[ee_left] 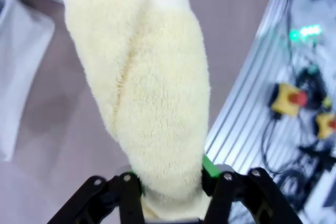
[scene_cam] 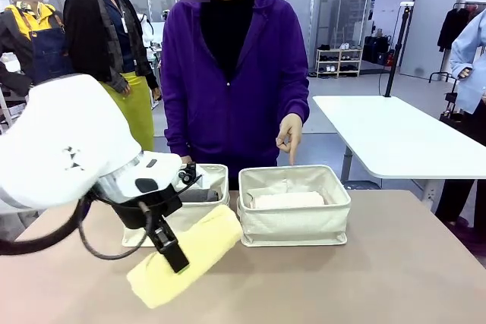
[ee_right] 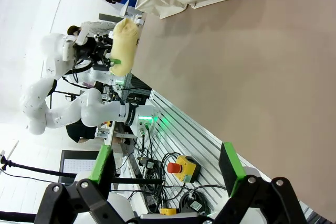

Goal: Divide the towels into two baskets.
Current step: Pick up one hotel-folded towel from the bottom of the table and place it in the Fabric basket indicated by the person.

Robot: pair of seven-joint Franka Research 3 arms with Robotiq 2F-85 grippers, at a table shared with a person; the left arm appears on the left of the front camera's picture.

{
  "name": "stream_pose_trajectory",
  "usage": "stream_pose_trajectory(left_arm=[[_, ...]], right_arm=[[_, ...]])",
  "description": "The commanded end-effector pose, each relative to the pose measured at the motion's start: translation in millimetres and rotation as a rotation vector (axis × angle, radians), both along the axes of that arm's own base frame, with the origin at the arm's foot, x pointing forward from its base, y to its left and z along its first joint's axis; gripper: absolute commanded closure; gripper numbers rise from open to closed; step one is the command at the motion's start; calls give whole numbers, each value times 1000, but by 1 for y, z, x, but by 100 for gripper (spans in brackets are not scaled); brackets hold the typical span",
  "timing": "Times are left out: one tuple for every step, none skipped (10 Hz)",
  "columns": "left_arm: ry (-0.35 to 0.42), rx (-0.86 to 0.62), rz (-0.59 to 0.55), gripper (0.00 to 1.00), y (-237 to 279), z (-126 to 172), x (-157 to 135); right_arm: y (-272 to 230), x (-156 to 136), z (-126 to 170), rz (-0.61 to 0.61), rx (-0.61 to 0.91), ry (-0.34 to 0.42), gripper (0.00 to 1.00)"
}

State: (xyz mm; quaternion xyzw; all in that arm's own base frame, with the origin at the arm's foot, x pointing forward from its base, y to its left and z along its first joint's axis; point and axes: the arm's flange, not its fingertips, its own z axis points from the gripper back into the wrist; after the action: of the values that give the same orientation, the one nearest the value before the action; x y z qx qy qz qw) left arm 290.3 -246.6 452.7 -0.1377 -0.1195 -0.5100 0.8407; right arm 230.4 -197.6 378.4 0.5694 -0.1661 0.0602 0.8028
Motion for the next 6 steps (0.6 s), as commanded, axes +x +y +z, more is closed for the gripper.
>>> stream_pose_trajectory(left_arm=[[-49, -41, -149, 87, 9, 1, -6], [-55, -53, -160, 87, 12, 1, -8], [-52, -82, -146, 87, 17, 6, -12], [-37, -18, -143, 87, 0, 8, -7], [-37, -18, -143, 87, 0, 8, -7], [-37, -18, -143, 87, 0, 8, -7]], right_arm=[[4, -2, 1, -5, 6, -18, 0], [4, -2, 1, -5, 6, -18, 0], [4, -2, 1, -5, 6, -18, 0], [4, -2, 1, -5, 6, -18, 0], [4, -2, 1, -5, 6, -18, 0], [4, -2, 1, -5, 6, -18, 0]])
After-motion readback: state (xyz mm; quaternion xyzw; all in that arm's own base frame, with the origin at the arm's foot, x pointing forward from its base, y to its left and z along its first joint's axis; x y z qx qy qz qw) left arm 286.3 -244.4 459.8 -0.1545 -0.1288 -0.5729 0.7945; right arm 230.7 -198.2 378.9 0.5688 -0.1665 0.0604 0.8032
